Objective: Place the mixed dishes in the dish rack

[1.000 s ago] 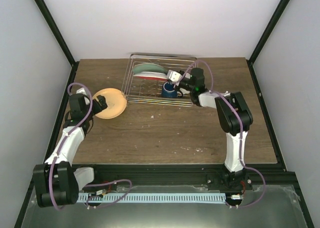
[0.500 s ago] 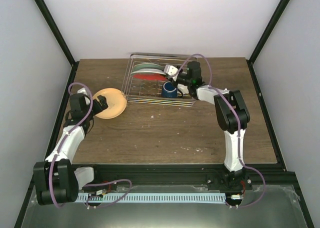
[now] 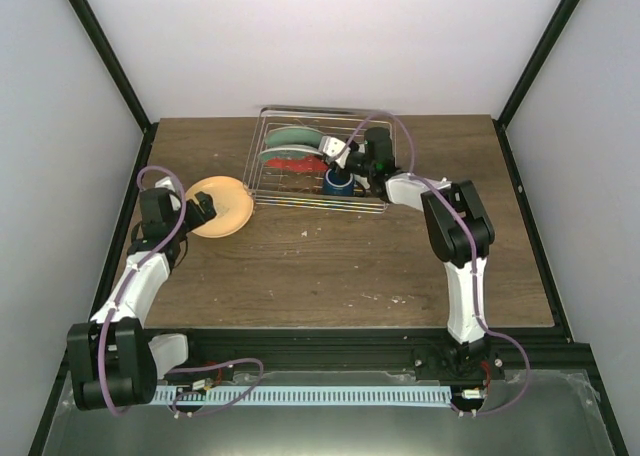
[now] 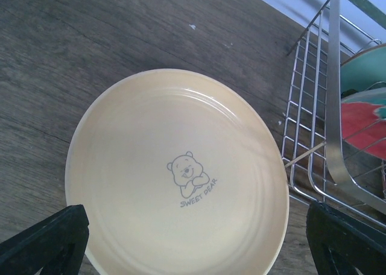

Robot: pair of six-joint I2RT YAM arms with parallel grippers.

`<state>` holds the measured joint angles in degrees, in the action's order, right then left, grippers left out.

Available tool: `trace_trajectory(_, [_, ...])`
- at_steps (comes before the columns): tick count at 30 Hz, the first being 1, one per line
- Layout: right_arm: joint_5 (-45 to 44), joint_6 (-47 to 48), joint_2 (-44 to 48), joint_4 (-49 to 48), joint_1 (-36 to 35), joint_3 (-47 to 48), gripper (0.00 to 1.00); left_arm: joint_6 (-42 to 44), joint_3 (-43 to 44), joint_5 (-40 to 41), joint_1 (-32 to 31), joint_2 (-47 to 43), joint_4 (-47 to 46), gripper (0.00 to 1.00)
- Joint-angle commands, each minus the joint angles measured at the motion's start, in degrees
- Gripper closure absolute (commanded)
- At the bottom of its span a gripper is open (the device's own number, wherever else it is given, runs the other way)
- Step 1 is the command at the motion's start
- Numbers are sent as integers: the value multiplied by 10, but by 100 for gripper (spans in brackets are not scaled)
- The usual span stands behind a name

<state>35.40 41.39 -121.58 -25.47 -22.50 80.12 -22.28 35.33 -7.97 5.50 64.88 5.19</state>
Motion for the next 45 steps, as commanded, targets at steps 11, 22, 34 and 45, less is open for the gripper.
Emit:
trace_trajectory(11, [-29, 39, 94, -48, -18, -60, 45, -6, -28, 10, 1, -32, 6, 0])
trace_trajectory(22, [-115, 70, 221, 4, -28, -190, 43, -16, -37, 83, 4, 10, 14, 0])
trace_trajectory(34, [-134, -156, 369, 106, -77, -278, 45, -23, -13, 138, 5, 76, 25, 0])
trace_trajectory(45, [-142, -236, 470, 131, -83, -342, 51, -27, 35, 115, 6, 164, 14, 9])
